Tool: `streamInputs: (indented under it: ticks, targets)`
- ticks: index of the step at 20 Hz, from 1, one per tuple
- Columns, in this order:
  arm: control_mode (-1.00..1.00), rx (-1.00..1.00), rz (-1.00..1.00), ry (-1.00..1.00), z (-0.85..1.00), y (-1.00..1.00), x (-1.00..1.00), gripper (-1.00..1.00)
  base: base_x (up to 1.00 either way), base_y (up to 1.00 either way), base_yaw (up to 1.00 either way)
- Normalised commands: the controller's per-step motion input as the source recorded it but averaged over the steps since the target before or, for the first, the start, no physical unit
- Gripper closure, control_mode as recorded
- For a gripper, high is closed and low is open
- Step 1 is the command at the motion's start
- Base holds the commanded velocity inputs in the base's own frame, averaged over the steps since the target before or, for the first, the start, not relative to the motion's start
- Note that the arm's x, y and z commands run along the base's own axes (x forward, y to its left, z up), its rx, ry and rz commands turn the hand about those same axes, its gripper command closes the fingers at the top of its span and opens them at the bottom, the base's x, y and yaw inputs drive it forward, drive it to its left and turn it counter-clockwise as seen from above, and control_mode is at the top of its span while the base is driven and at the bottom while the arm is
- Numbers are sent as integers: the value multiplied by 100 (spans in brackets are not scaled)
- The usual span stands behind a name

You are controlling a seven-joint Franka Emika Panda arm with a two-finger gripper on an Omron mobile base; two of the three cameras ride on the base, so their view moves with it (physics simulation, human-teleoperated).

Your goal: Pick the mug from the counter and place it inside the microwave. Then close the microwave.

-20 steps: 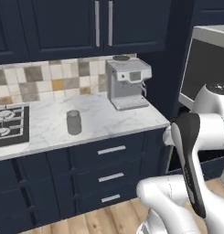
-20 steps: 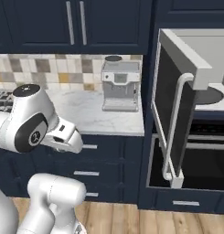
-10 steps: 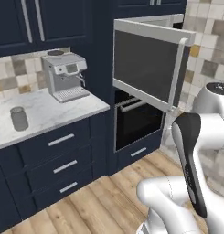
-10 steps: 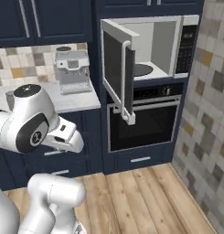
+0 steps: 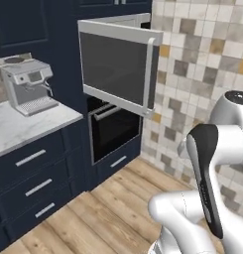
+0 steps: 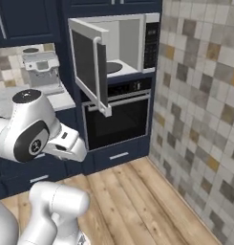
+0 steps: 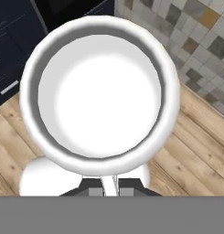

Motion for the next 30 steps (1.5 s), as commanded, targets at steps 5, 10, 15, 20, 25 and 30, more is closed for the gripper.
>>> streamInputs:
  ticks: [5, 10, 15, 20, 25, 30]
  targets:
    - [100, 0, 0, 0, 0, 0, 0, 100, 4, -59, 6]
    - [100, 0, 0, 0, 0, 0, 0, 100, 14, -81, 5]
    - [100, 0, 0, 0, 0, 0, 0, 100, 50, -76, 9]
    - [100, 0, 0, 0, 0, 0, 0, 100, 88, -45, 21]
    - [100, 0, 0, 0, 0, 0, 0, 100, 83, -19, 33]
    - [100, 0, 0, 0, 0, 0, 0, 100, 46, -2, 36]
